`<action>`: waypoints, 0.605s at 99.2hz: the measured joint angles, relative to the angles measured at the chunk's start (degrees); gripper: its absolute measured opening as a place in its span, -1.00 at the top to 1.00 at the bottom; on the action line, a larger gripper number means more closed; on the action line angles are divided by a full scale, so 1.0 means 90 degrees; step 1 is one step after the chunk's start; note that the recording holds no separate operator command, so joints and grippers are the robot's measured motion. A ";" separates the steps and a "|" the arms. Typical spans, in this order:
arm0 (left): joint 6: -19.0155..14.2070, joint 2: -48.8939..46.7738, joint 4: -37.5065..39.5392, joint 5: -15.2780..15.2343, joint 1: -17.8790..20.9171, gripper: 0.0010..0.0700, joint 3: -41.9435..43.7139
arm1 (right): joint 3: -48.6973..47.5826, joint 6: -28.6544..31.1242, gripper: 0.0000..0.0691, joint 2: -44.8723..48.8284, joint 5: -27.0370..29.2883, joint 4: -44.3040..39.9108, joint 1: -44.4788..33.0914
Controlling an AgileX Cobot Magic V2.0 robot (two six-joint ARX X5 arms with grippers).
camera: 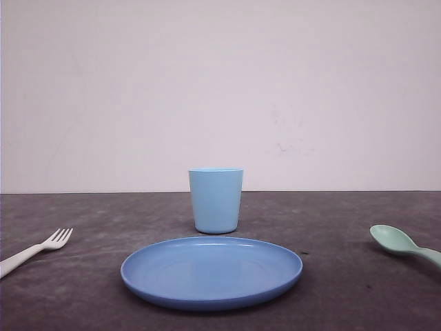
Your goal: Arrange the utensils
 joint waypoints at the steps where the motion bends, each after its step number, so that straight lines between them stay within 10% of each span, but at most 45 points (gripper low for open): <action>1: -0.0024 0.0000 0.0019 0.0019 0.0002 0.99 0.0000 | 0.0000 0.0041 0.95 0.0000 0.0000 0.0034 0.0000; 60: -0.0838 0.0896 0.0216 0.0950 0.0000 0.99 0.2533 | 0.3553 0.0988 0.97 0.1649 -0.0498 -0.1746 0.0000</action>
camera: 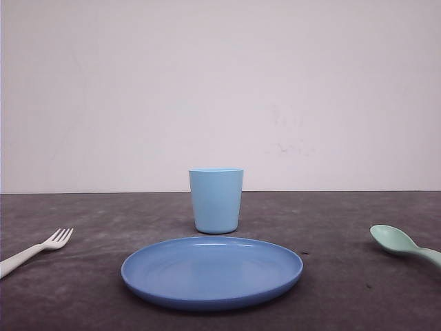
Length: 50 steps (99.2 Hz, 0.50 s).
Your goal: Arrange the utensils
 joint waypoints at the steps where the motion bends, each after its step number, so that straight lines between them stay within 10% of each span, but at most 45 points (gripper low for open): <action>1: 0.0000 0.0085 -0.0085 0.0005 0.0000 0.99 0.0112 | 0.0102 -0.0029 0.97 0.0087 -0.0019 -0.0051 0.0000; 50: 0.0699 0.3580 -0.2176 0.0333 -0.0107 0.99 0.2380 | 0.1620 -0.1030 0.97 0.3116 -0.0134 -0.1394 0.0053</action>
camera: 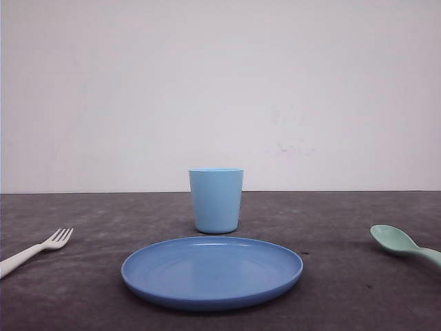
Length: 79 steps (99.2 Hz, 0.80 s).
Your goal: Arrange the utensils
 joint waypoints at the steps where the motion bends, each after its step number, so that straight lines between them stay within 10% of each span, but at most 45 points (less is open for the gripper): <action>1: 0.0010 0.0058 -0.0015 0.0000 -0.0010 0.99 0.0000 | 0.0000 -0.0015 0.97 0.0053 0.0007 -0.0015 0.0000; 60: 0.0272 0.1115 -0.0491 -0.0364 -0.0270 0.99 0.0000 | 0.0000 -0.0248 0.95 0.1314 0.0515 -0.0386 0.0175; 69: 0.0272 0.1115 -0.0529 -0.0364 -0.0270 0.82 0.0000 | 0.0000 -0.0274 0.61 0.1314 0.0517 -0.0396 0.0175; 79: 0.0272 0.1115 -0.0542 -0.0364 -0.0270 0.19 0.0000 | 0.0000 -0.0274 -0.07 0.1314 0.0517 -0.0396 0.0175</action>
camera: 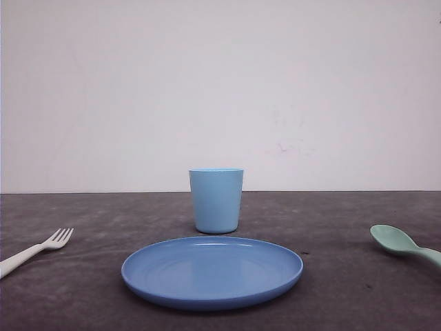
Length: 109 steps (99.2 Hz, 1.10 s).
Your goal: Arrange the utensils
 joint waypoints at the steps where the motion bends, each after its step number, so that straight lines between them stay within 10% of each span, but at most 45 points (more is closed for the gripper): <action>1: 0.0002 0.0000 0.0000 0.0000 0.0000 0.12 0.0000 | 0.0000 0.0000 -0.13 0.0000 0.0000 0.0000 0.0000; 11: 0.0024 0.0000 0.0000 0.0000 0.0000 -0.33 0.0000 | 0.0000 0.0000 -0.62 0.0000 0.0002 -0.0012 0.0000; 27: 0.0007 0.0000 -0.0015 0.0002 0.0000 -0.45 0.0000 | 0.0000 -0.0002 -0.95 0.0000 0.0002 -0.0049 0.0000; 74: -0.0709 0.0622 -0.0420 0.0138 -0.1095 -0.45 -0.0104 | 0.0000 -0.0005 -0.97 0.0000 0.0002 -0.0090 0.0000; 109: -0.1022 0.2025 -0.0107 -0.0670 -0.2021 -0.45 -0.0114 | 0.0000 -0.0002 -0.97 0.0000 0.0002 -0.0114 0.0000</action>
